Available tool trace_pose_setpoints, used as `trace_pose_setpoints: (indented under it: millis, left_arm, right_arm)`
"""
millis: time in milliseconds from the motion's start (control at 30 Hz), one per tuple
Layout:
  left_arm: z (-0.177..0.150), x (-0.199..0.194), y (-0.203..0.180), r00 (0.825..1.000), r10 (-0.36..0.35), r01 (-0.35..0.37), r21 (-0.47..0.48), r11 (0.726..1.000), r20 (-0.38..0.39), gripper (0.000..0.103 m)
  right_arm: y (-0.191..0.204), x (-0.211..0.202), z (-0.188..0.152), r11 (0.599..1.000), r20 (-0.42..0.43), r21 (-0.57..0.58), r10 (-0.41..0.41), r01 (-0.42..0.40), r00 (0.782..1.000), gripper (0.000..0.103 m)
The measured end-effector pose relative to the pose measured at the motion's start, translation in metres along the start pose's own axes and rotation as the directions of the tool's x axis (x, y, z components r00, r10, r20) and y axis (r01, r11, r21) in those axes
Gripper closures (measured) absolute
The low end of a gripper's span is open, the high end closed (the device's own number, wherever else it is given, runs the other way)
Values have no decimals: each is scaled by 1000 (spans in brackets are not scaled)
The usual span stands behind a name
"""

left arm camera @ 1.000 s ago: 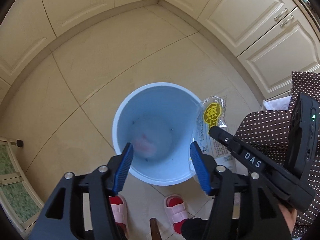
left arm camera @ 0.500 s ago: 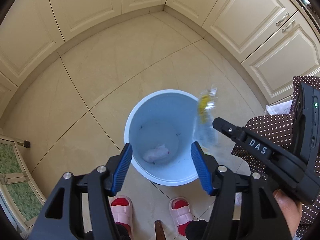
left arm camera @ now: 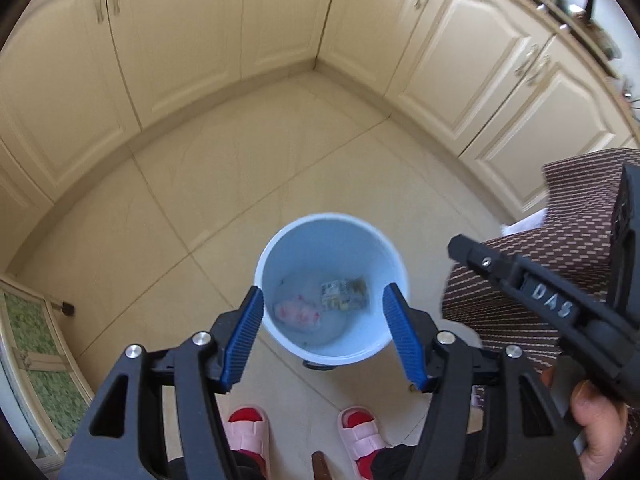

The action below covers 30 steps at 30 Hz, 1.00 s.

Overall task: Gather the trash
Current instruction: 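Carry both items over the blue bin and open both tools to drop them, then return to the table and grasp the red can with the left tool while the right grasps the gold bag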

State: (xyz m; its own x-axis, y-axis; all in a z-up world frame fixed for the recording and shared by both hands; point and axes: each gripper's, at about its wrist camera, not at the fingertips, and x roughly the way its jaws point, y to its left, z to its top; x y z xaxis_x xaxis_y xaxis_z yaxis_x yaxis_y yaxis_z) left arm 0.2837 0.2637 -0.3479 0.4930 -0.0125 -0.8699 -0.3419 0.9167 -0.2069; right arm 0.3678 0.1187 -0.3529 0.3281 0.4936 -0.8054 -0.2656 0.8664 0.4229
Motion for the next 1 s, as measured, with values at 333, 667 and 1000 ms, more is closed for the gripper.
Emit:
trace_pose_setpoints:
  millis: [333, 667, 1000]
  left_arm:
    - [-19, -127, -49, 975, -47, 26, 100, 995, 215, 37]
    - [-49, -240, -136, 909, -182, 84, 263, 961, 376, 28]
    - [-84, -289, -238, 859, -332, 130, 461, 878, 390, 22]
  right_arm:
    - [19, -155, -19, 995, 309, -103, 27, 5, 951, 57]
    - [-10, -326, -50, 985, 602, -124, -21, 119, 798, 44]
    - [-78, -452, -94, 953, 733, 21, -220, 303, 643, 31]
